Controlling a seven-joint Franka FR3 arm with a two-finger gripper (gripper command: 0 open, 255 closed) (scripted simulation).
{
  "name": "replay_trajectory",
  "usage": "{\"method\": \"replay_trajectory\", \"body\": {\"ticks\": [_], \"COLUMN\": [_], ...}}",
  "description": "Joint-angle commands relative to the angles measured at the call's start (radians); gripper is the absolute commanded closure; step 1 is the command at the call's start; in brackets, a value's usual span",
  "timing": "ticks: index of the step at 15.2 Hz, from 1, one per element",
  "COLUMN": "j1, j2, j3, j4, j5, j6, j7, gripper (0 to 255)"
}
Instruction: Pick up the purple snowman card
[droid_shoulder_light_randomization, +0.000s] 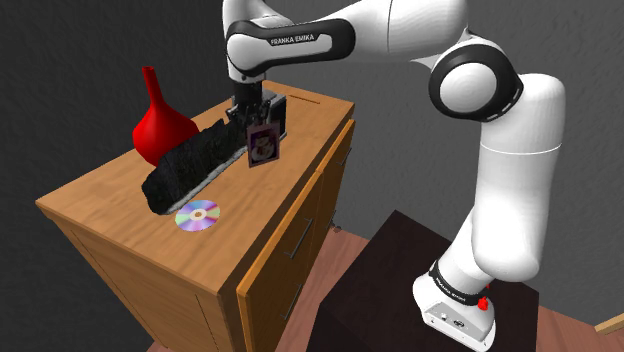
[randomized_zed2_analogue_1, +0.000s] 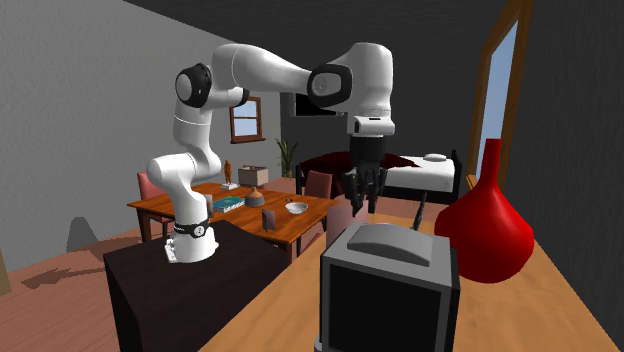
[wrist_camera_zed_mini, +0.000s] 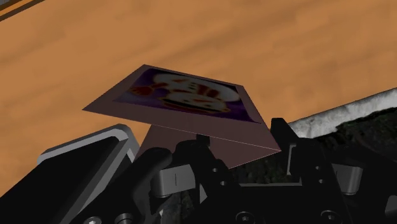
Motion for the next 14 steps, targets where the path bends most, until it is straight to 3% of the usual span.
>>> {"method": "replay_trajectory", "body": {"ticks": [1, 14], "j1": [0.000, 0.005], "j2": [-0.003, 0.009], "j3": [0.000, 0.001], "j4": [0.022, 0.191], "j5": [0.001, 0.001], "j6": [-0.025, -0.181], "j7": [-0.001, -0.007], "gripper": [255, 255]}}
